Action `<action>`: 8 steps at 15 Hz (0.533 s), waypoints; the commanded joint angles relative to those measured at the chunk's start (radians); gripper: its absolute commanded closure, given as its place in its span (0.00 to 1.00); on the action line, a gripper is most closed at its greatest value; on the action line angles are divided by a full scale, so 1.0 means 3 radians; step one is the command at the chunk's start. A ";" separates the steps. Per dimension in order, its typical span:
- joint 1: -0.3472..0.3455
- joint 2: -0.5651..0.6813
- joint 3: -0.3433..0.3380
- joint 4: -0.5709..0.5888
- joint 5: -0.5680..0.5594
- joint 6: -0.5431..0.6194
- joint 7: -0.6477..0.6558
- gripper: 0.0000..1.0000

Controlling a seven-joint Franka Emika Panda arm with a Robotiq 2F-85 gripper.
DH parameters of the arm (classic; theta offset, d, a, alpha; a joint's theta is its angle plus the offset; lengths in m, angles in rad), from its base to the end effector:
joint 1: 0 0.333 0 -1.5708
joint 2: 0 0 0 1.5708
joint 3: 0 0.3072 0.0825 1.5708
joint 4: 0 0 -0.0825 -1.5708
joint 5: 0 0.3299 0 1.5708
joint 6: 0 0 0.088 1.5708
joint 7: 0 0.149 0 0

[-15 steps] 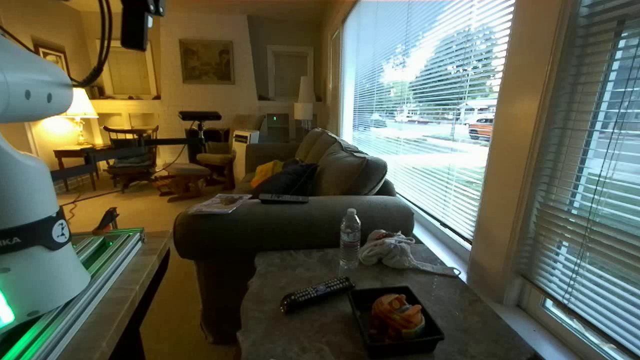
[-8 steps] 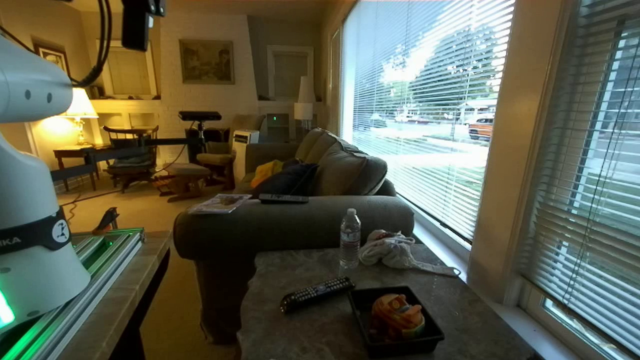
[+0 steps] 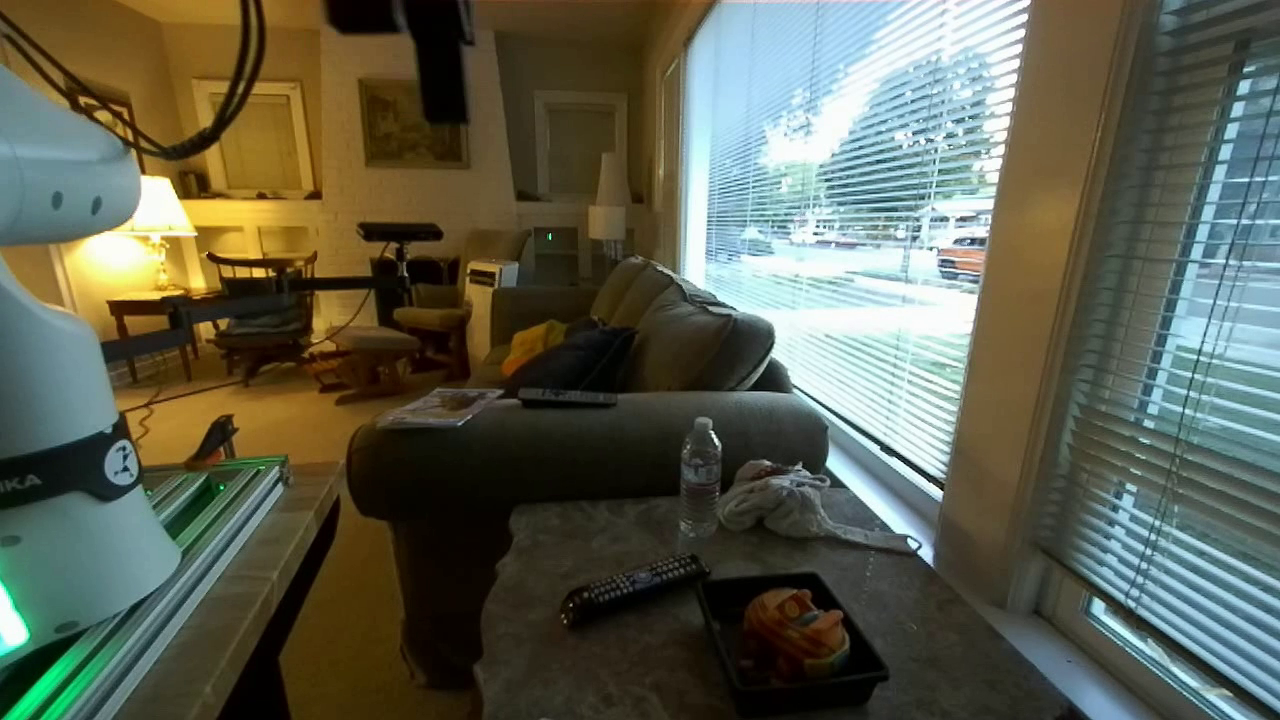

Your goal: Take the car out of the black box.

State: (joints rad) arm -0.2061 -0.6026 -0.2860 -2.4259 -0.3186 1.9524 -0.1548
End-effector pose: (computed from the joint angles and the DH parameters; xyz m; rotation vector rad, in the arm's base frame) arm 0.2865 -0.2005 0.4851 2.9560 -0.2903 0.1035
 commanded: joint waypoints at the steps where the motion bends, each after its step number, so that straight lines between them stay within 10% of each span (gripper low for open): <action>1: 0.0064 0.0670 -0.0102 0.0250 0.0229 0.0686 -0.0003 0.00; 8: 0.0214 0.1530 -0.0018 0.0595 0.1166 0.1372 -0.0075 0.00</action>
State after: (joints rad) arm -0.1637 -0.2479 -0.3015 -2.3152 -0.0865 2.3361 -0.1554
